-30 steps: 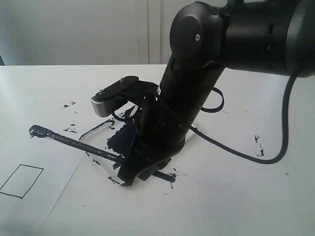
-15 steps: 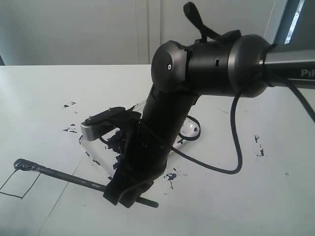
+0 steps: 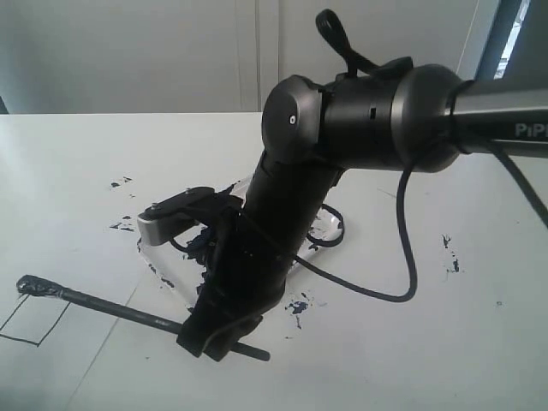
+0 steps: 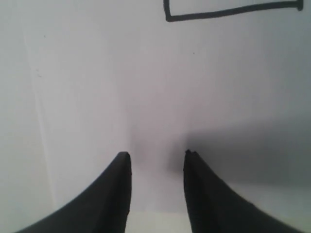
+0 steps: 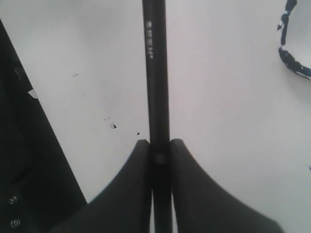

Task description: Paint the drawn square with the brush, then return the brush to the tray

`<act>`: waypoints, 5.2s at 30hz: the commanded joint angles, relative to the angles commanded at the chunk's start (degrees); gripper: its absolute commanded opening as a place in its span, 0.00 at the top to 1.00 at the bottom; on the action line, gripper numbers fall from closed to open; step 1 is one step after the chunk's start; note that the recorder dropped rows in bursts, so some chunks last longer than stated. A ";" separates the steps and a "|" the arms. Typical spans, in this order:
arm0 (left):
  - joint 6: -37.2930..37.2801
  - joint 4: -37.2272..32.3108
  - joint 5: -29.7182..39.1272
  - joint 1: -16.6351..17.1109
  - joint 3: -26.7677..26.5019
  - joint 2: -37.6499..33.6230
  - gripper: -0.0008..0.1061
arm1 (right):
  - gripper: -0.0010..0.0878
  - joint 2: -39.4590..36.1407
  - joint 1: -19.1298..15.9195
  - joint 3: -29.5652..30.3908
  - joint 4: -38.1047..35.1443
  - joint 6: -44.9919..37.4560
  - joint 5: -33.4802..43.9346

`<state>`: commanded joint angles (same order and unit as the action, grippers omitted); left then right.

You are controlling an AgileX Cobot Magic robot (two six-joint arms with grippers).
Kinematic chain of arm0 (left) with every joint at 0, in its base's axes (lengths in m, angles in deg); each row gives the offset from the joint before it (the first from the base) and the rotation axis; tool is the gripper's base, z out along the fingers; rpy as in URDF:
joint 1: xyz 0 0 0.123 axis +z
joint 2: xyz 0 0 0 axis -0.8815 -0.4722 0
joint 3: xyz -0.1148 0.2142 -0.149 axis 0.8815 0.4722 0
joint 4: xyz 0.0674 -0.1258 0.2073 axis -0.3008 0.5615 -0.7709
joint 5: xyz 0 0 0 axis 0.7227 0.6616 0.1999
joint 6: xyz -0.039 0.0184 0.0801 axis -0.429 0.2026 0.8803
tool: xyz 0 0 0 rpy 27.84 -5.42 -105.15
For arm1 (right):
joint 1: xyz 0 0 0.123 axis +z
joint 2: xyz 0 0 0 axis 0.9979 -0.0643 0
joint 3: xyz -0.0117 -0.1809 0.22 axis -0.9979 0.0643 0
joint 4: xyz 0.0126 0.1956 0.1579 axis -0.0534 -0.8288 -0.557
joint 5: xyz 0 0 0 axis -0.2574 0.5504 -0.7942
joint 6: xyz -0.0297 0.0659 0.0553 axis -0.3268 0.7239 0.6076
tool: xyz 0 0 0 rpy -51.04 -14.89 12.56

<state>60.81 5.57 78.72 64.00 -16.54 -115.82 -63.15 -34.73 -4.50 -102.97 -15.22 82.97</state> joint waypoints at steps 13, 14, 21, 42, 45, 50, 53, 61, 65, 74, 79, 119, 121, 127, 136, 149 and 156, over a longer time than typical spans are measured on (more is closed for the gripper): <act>0.00 2.47 6.04 0.00 -2.80 1.27 0.57 | 0.99 0.00 0.00 0.00 0.23 -0.25 -0.12; 0.00 2.59 6.87 0.00 -3.36 1.89 0.54 | 0.99 0.00 0.00 0.00 0.23 -0.25 -0.12; -1.34 2.85 9.19 0.00 -3.38 3.09 0.41 | 0.99 0.00 0.00 0.00 0.23 -0.25 -0.12; -2.49 6.32 4.77 0.00 -3.13 -4.90 0.41 | 0.99 0.00 0.00 0.00 0.35 -1.15 -0.12; -2.49 6.46 4.64 0.00 -3.13 -6.08 0.41 | 0.99 0.00 0.00 0.00 0.35 -1.17 -0.70; -2.49 8.42 4.65 0.00 -3.13 -7.95 0.43 | 0.99 0.00 0.00 0.00 1.38 -1.28 -1.07; -2.38 9.72 5.27 0.00 -3.13 -8.23 0.46 | 0.99 -0.15 0.00 0.00 1.52 -1.28 -1.44; -0.80 11.86 7.05 0.00 -3.47 -7.78 0.45 | 0.99 -0.36 0.00 0.00 1.52 -1.28 -1.44; -0.80 12.23 8.88 0.00 -4.54 -6.26 0.45 | 0.99 -0.36 0.00 0.00 1.64 -1.28 -1.44; 0.53 14.63 10.30 0.00 -4.77 -4.77 0.45 | 0.99 -0.36 0.00 0.00 1.63 -1.28 -1.92; 0.76 14.63 10.42 0.00 -4.77 -4.77 0.45 | 0.99 -0.36 0.00 0.00 1.74 -1.28 -1.80; 6.52 -4.32 9.27 0.00 -7.11 -3.63 0.51 | 0.99 -4.37 -0.10 -1.37 2.91 -1.54 0.33; 4.90 -5.00 8.87 0.00 -8.49 -2.29 0.51 | 0.99 -4.37 -0.10 -1.37 2.91 -1.54 0.12; 3.29 -5.25 6.32 0.00 -13.13 1.08 0.51 | 0.99 -3.04 -0.10 -1.37 2.91 -0.84 -1.92; -10.24 -5.52 -9.33 0.00 -14.76 -1.70 0.83 | 0.99 1.29 -0.56 -2.25 21.52 19.35 -15.86; -13.39 -5.30 -25.02 -2.84 -18.66 -19.65 0.99 | 0.99 2.93 -7.07 -4.80 27.45 25.71 -17.26; -16.54 -5.30 -23.49 -2.96 -23.59 -25.22 0.99 | 0.99 3.16 -7.07 -5.25 27.68 25.43 -16.21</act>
<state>44.27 0.28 55.23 61.04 -40.13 -141.04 -60.00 -41.80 -9.75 -75.29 10.22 66.76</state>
